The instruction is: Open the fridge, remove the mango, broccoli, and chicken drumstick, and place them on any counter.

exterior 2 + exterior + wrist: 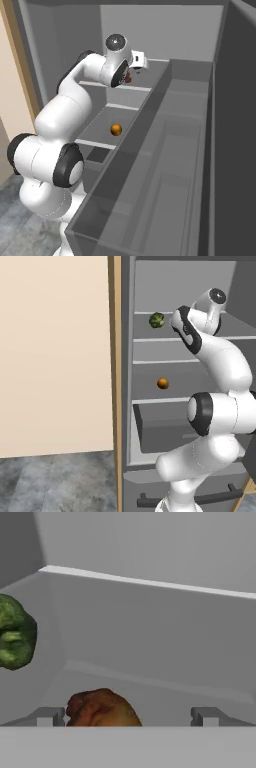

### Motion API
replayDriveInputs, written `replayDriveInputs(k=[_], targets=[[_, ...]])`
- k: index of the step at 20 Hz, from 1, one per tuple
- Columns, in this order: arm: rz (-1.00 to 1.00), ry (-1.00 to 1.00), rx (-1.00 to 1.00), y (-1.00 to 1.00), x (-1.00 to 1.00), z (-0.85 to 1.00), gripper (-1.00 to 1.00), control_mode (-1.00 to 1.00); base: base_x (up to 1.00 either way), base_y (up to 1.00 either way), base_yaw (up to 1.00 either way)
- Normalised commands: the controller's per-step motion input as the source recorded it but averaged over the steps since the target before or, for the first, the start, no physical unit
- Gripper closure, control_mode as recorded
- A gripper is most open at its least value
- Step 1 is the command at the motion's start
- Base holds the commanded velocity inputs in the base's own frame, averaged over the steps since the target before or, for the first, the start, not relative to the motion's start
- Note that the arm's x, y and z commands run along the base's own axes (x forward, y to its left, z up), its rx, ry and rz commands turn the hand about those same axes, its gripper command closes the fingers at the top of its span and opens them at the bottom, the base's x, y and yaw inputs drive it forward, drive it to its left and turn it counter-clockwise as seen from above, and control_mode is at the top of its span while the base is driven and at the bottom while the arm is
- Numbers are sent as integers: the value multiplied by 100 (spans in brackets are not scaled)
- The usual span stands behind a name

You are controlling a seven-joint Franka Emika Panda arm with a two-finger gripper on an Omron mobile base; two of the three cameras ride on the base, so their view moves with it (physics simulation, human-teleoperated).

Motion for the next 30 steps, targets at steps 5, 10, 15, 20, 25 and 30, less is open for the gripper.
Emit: replayDriveInputs(k=[5, 10, 15, 20, 25, 30], targets=[[4, 0, 0, -4, 1, -37, -100, -100, 0, 0, 0], [4, 0, 0, 1, 0, -47, -100, -100, 0, 0, 0], [1, 2, 0, 10, 3, -52, 100, -100, 0, 0, 0], [0, 4, 0, 15, 5, -22, 100, -100, 0, 0, 0], [-6, -12, 0, 21, -74, 39, 100, -100, 0, 0, 0], [-14, -19, 0, 2, -100, 47, 100, -100, 0, 0, 0]])
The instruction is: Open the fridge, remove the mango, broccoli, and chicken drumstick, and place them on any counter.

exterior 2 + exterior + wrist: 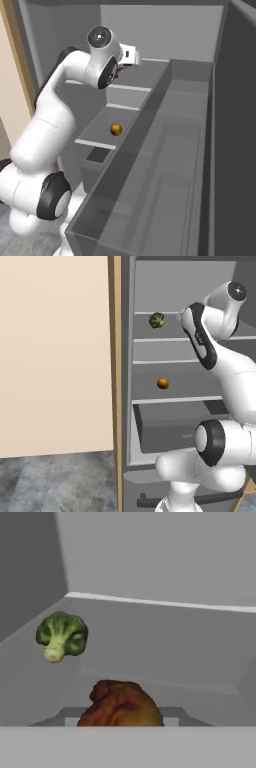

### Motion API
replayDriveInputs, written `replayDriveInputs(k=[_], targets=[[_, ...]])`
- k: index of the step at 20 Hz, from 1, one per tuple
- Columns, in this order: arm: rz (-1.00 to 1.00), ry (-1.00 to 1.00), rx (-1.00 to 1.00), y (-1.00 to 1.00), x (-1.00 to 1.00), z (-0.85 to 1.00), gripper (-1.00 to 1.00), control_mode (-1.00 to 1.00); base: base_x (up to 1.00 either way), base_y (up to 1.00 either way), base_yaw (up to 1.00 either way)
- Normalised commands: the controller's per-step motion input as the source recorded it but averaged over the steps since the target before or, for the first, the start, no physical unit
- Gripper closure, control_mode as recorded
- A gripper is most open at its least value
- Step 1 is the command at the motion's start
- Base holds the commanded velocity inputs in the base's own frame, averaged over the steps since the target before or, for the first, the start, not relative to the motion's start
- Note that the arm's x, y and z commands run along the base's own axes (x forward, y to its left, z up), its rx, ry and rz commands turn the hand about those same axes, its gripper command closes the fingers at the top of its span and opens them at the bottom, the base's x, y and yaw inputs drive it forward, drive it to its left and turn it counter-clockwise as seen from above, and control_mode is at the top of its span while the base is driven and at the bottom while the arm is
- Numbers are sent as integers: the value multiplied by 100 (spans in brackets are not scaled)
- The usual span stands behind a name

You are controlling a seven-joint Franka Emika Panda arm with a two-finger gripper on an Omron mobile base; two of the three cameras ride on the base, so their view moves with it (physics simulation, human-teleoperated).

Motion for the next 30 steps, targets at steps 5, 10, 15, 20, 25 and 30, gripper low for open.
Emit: replayDriveInputs(k=[5, 10, 15, 20, 25, 30], targets=[[-20, -2, 0, 4, -100, 7, 100, -100, 0, 0, 0], [-17, 8, 2, 26, -100, -9, 100, -100, 0, 0, 0], [-2, 10, 8, 43, -100, -2, 100, -100, 0, 0, 0], [4, 17, 11, 49, -86, -15, 100, -100, 0, 0, 0], [12, 20, 10, 15, -22, -17, 100, 100, -3, 2, 0], [0, 0, 0, 0, 0, 0, 100, 100, -73, 26, -18]])
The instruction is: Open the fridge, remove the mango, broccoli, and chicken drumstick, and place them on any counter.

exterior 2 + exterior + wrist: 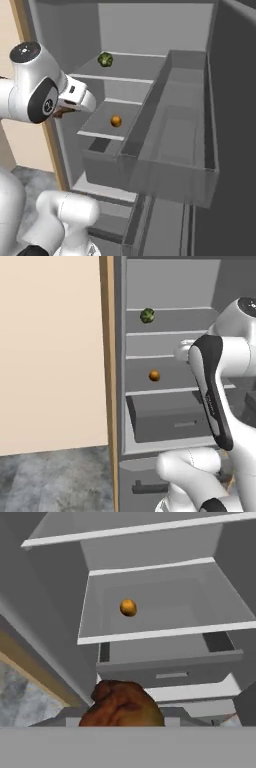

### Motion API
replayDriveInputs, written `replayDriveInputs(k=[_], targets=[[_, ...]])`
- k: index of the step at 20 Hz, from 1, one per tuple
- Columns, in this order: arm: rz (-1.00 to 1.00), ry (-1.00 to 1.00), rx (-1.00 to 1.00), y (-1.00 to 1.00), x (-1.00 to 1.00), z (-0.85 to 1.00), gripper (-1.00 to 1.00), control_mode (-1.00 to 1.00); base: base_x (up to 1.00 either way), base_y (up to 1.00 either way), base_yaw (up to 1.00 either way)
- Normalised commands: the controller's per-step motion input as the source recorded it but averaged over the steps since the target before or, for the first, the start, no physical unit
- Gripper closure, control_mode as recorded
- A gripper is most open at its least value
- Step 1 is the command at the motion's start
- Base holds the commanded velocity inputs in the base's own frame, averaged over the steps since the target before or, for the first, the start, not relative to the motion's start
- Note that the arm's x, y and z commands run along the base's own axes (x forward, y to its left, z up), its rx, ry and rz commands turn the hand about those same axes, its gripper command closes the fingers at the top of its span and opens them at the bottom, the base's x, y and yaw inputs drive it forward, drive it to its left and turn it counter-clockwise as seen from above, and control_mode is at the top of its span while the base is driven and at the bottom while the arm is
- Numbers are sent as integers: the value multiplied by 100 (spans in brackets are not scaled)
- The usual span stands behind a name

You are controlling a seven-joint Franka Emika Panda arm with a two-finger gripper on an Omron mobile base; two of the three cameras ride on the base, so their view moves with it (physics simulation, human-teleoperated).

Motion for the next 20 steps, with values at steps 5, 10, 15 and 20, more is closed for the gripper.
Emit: replayDriveInputs(k=[5, 10, 15, 20], targets=[[0, 0, 0, 0, 0, 0, 100, 100, -100, 49, -49], [0, 0, 0, 0, 0, 0, 100, 100, -100, 61, -61], [0, 0, 0, 0, 0, 0, 100, 100, -100, 40, -74], [0, 0, 0, 0, 0, 0, 100, 100, -96, 18, -80]])
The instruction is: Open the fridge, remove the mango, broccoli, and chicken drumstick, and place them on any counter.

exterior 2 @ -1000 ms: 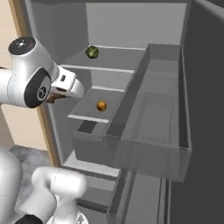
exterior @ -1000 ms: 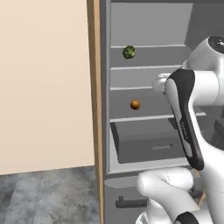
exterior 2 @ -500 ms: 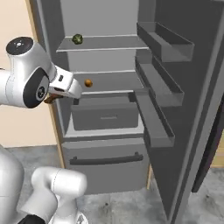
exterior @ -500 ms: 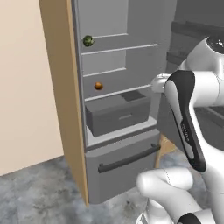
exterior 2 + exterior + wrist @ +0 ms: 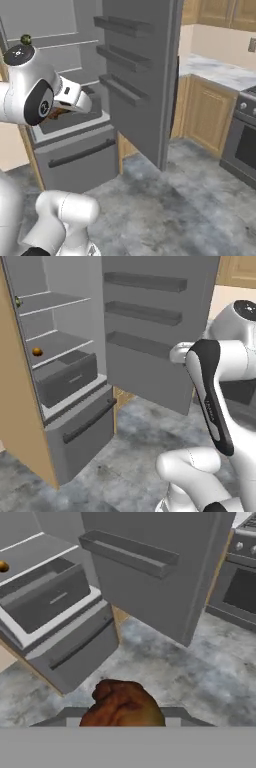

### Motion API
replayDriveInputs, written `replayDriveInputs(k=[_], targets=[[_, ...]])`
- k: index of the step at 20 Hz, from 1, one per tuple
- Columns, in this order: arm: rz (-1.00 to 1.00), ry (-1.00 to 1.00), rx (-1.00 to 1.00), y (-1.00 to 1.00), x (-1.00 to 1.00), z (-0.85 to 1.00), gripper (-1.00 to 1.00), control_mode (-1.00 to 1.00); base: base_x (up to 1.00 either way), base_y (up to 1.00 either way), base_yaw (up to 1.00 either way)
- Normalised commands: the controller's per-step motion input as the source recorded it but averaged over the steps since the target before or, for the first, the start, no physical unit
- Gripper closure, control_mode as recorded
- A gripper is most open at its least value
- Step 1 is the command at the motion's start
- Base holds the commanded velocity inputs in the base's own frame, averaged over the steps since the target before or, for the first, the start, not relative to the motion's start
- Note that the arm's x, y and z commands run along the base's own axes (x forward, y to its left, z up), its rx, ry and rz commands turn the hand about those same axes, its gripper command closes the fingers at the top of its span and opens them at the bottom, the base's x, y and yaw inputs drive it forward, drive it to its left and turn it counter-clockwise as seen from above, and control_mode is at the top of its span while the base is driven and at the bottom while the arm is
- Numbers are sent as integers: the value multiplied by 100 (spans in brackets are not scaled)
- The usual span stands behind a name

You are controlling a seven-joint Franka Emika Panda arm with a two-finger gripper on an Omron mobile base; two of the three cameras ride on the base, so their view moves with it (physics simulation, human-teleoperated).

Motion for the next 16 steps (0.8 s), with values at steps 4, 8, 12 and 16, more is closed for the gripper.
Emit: replayDriveInputs(k=[4, 8, 12, 16], targets=[[0, 0, 0, 0, 0, 0, 100, 100, -90, 1, -78], [0, 0, 0, 0, 0, 0, 100, 100, -79, -1, -76], [0, 0, 0, 0, 0, 0, 100, 100, -57, -28, -72], [0, 0, 0, 0, 0, 0, 100, 100, -30, -48, -67]])
